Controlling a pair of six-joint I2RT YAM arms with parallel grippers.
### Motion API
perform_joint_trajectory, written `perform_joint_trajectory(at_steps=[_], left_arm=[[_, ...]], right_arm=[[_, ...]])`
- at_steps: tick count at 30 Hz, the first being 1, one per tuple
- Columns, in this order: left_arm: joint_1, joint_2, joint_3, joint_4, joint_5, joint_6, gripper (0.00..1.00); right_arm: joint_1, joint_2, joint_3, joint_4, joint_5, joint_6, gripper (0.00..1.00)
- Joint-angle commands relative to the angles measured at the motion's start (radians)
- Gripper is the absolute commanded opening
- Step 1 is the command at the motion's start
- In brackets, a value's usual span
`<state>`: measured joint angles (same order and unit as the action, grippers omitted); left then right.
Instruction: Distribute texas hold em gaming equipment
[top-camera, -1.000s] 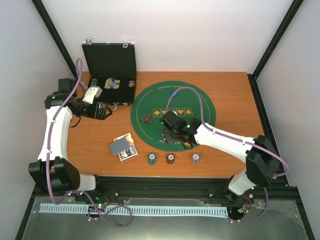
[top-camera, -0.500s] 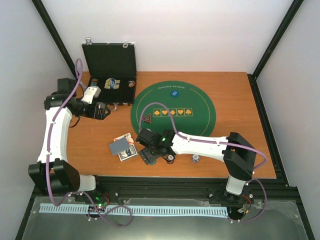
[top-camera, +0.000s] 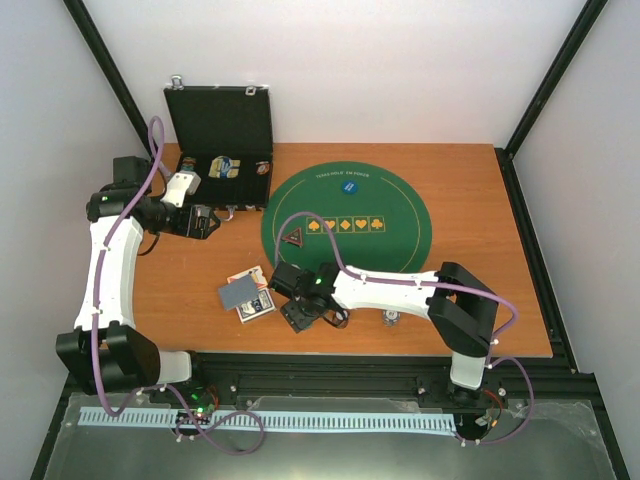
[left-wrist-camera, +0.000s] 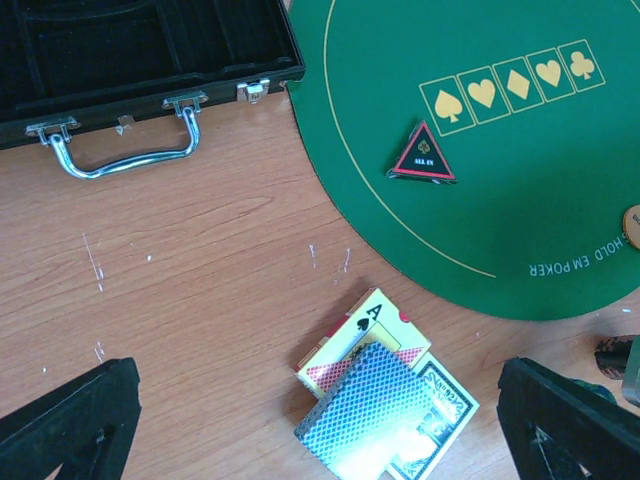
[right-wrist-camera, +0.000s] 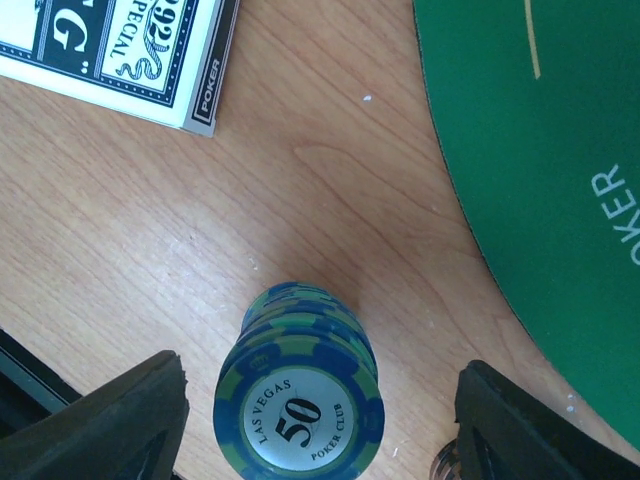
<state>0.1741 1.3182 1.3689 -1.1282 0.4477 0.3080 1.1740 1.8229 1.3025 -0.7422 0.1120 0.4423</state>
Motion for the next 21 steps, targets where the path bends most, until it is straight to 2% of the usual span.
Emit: perform_joint_trajectory(at_steps=[1, 7, 21], left_arm=[[0.005, -0.017, 0.023, 0.013, 0.0, -0.012, 1.0], [0.006, -0.022, 0.025, 0.015, -0.008, -0.01, 1.0], [0.006, -0.032, 0.032, 0.012, -0.024, -0.004, 1.0]], right_arm=[[0.007, 0.025, 0.008, 0.011, -0.012, 0.004, 0.71], [0.007, 0.035, -0.003, 0.026, -0.02, 0.009, 0.65], [0.007, 0.035, -0.014, 0.037, -0.014, 0.022, 0.44]])
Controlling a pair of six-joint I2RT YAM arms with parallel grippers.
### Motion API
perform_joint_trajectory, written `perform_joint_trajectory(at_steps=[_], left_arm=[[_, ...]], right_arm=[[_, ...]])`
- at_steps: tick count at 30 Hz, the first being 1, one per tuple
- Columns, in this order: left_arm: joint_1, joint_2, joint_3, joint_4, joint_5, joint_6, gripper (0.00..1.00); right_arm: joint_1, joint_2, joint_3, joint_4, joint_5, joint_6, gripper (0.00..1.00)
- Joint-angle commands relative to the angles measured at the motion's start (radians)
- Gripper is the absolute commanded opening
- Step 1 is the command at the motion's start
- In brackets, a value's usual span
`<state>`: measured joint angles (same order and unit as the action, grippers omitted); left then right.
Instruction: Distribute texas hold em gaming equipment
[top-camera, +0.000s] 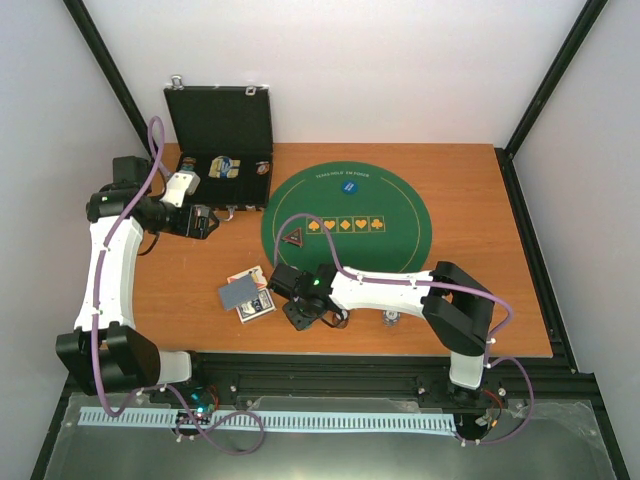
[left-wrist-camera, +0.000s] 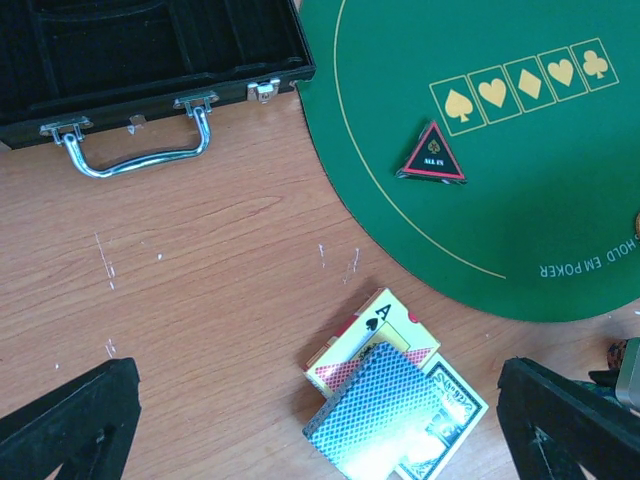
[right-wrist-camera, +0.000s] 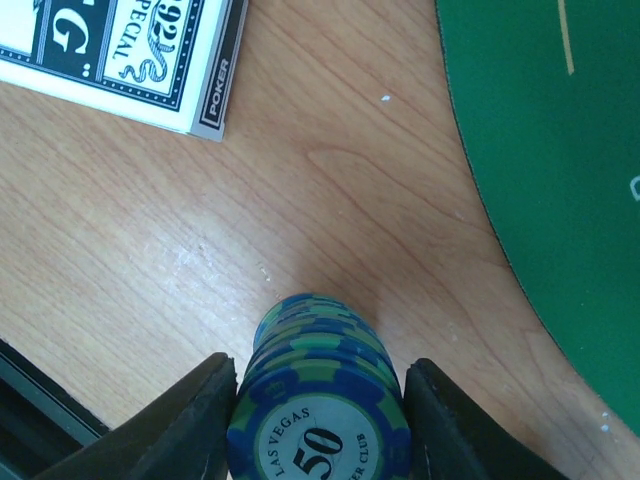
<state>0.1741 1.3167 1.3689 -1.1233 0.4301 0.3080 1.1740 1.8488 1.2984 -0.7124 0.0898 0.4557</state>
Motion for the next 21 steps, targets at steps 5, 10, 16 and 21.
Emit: perform_joint_trajectory(at_steps=[5, 10, 16, 21], left_arm=[[0.006, -0.033, 0.033, 0.008, -0.011, -0.001, 1.0], [0.007, -0.039, 0.034, 0.007, -0.014, 0.002, 1.0], [0.005, -0.035, 0.042, 0.003, -0.015, 0.001, 1.0], [0.007, -0.031, 0.052, 0.001, -0.024, -0.004, 1.0]], right_arm=[[0.008, 0.009, -0.009, 0.002, 0.011, 0.009, 0.35], [0.006, 0.004, 0.011, -0.021, 0.024, 0.003, 0.18], [0.003, -0.012, 0.098, -0.079, 0.048, -0.017, 0.06], [-0.032, -0.009, 0.18, -0.119, 0.064, -0.043, 0.04]])
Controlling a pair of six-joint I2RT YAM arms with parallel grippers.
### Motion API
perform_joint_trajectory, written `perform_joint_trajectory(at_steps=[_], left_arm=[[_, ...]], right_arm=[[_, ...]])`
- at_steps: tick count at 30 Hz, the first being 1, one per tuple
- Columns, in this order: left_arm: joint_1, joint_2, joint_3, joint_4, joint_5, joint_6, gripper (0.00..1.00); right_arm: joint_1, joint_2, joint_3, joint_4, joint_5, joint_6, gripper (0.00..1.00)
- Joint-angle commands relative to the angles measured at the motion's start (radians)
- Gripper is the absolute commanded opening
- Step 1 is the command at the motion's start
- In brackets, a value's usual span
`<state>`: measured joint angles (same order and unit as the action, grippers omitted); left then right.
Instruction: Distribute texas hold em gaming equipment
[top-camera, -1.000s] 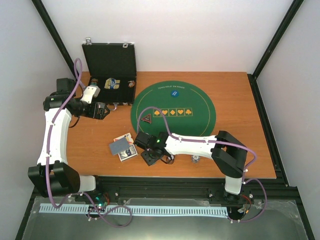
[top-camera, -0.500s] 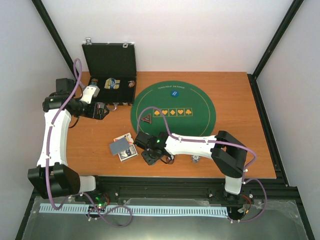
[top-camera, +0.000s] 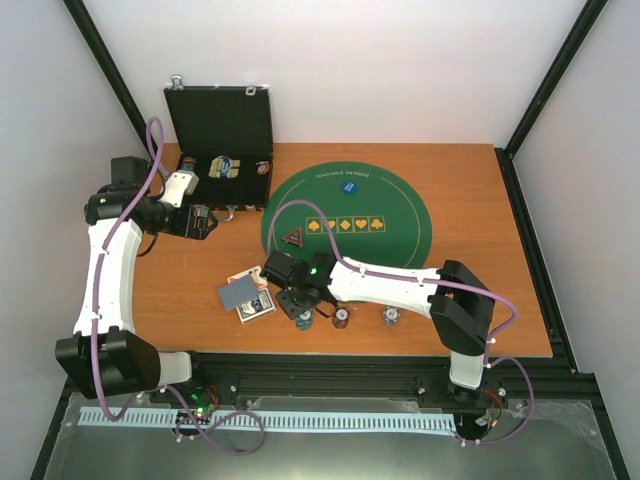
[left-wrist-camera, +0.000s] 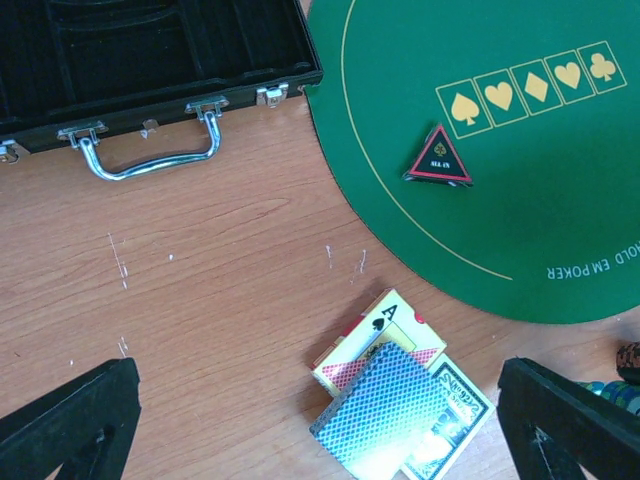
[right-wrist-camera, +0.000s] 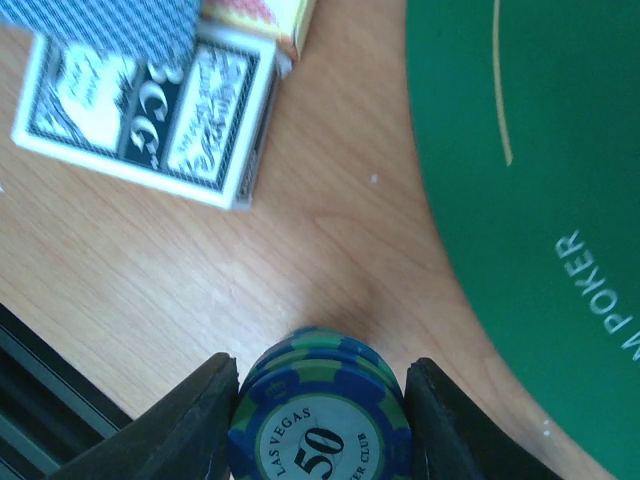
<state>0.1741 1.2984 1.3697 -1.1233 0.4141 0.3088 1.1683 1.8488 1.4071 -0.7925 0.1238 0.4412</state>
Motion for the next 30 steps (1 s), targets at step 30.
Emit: perform_joint_trajectory(at_steps=[30], left_arm=[[0.007, 0.035, 0.074, -0.007, -0.014, -0.03, 1.0]], right_arm=[[-0.307, 0.548, 0.586, -0.056, -0.047, -0.145, 0.09]])
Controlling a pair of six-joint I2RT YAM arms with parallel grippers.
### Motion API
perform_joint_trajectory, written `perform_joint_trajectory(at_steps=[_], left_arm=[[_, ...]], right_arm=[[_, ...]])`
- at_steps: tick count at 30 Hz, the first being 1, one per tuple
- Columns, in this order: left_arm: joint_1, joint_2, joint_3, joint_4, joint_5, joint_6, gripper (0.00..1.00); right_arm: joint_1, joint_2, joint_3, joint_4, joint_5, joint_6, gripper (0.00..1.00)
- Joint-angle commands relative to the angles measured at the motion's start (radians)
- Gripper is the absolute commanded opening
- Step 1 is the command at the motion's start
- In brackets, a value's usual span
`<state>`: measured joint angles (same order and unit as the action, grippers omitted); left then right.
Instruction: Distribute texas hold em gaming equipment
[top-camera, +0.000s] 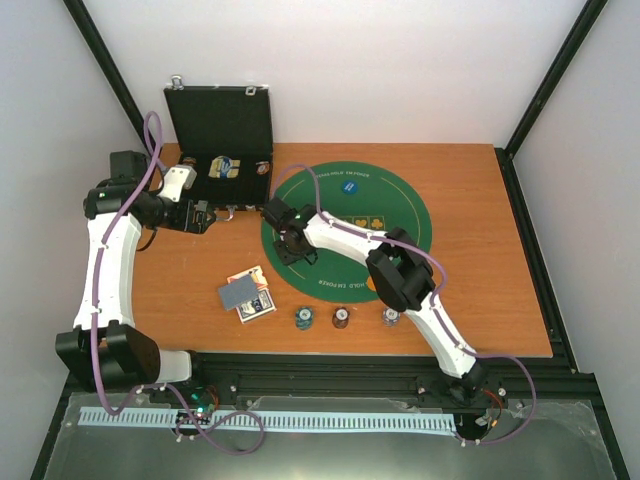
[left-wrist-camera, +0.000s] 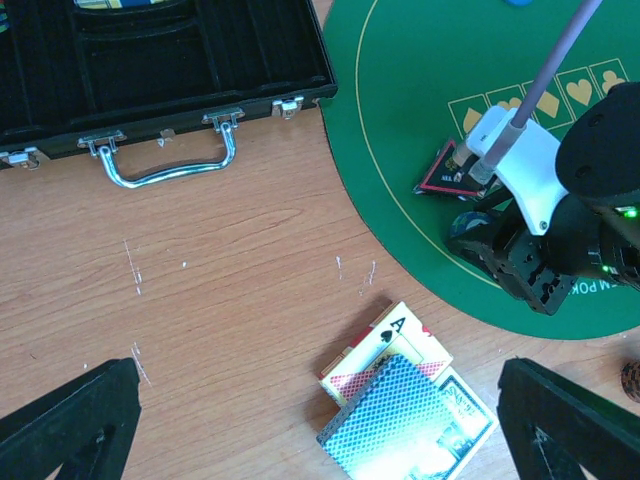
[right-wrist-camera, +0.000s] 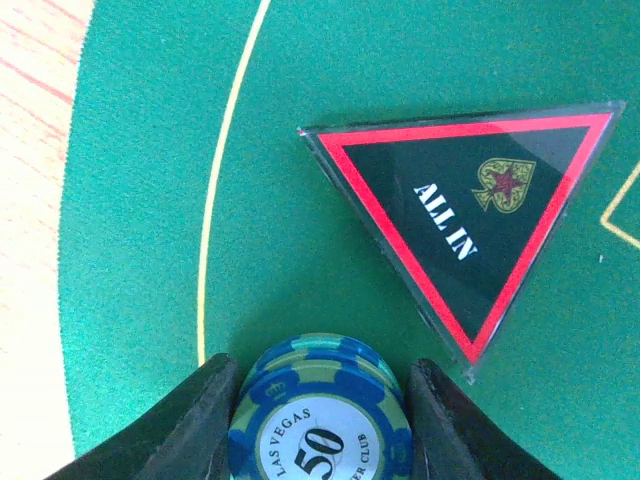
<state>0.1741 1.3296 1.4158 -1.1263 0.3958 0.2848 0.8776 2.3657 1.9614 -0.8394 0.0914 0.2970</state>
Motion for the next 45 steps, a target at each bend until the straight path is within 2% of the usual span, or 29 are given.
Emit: perform_joint_trajectory(at_steps=[1, 8, 14, 21, 35, 45], left_arm=[[0.006, 0.002, 0.029, -0.003, 0.004, -0.006, 1.0], [0.005, -0.003, 0.024, -0.001, 0.016, 0.0, 1.0], [0.007, -0.011, 0.02, -0.008, 0.046, 0.013, 1.0], [0.007, -0.004, 0.036, -0.016, 0.051, 0.01, 1.0], [0.006, 0.004, 0.057, -0.012, 0.052, 0.008, 1.0], [0.006, -0.001, 0.055, -0.009, 0.046, 0.016, 1.0]], right_arm=[[-0.019, 0.034, 0.033, -0.01, -0.017, -0.001, 0.12], [-0.025, -0.005, 0.035, -0.027, -0.038, -0.028, 0.51], [-0.049, -0.066, 0.068, -0.06, -0.107, -0.035, 0.62], [-0.112, -0.062, 0.098, -0.061, -0.118, -0.025, 0.63], [-0.146, 0.15, 0.305, -0.096, -0.22, -0.021, 0.6], [-0.146, 0.152, 0.271, -0.09, -0.224, -0.015, 0.57]])
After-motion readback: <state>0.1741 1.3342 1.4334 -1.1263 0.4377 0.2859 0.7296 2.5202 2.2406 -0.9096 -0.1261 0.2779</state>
